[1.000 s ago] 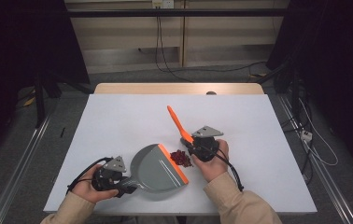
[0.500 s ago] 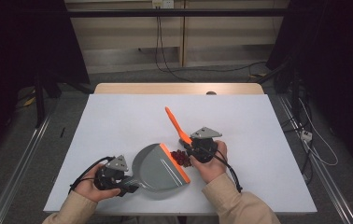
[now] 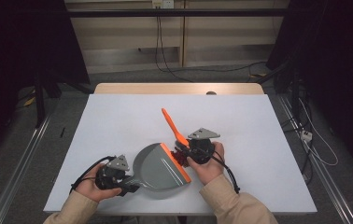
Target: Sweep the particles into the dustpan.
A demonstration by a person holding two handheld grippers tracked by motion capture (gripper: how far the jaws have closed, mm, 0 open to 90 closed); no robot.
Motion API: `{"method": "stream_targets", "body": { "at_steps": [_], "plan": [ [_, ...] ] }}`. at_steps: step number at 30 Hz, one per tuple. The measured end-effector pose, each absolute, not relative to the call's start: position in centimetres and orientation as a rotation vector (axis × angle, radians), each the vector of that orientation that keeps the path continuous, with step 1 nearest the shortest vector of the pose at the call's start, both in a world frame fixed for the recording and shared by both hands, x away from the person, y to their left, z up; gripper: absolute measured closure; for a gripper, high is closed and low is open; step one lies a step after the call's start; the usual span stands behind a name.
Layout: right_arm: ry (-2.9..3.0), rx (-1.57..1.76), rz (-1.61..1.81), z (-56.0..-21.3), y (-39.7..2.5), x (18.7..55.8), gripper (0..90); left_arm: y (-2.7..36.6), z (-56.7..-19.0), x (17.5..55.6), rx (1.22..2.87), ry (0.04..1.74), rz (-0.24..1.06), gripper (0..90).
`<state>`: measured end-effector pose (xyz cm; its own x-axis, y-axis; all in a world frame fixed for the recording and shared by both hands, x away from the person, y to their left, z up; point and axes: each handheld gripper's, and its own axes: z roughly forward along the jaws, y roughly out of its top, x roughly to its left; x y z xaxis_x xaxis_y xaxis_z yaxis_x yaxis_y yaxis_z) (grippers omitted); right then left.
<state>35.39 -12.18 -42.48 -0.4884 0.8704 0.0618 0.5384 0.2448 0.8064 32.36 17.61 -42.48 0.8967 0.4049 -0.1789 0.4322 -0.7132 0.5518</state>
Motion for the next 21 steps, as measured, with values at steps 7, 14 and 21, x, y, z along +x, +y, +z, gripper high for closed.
{"method": "stream_targets", "body": {
  "at_steps": [7,14,21],
  "plan": [
    [2.129,1.288,1.140,-42.5,-11.5,35.2,70.8,17.5,-42.6,32.5,2.449,0.596,-0.061,62.4],
    [2.132,1.288,1.159,-42.5,-11.1,35.0,70.7,17.4,-42.6,32.5,2.449,0.607,-0.066,62.4],
    [2.124,1.306,1.183,-42.6,-10.9,35.0,70.7,17.4,-42.7,32.6,2.447,0.604,-0.068,62.4]
  ]
}}
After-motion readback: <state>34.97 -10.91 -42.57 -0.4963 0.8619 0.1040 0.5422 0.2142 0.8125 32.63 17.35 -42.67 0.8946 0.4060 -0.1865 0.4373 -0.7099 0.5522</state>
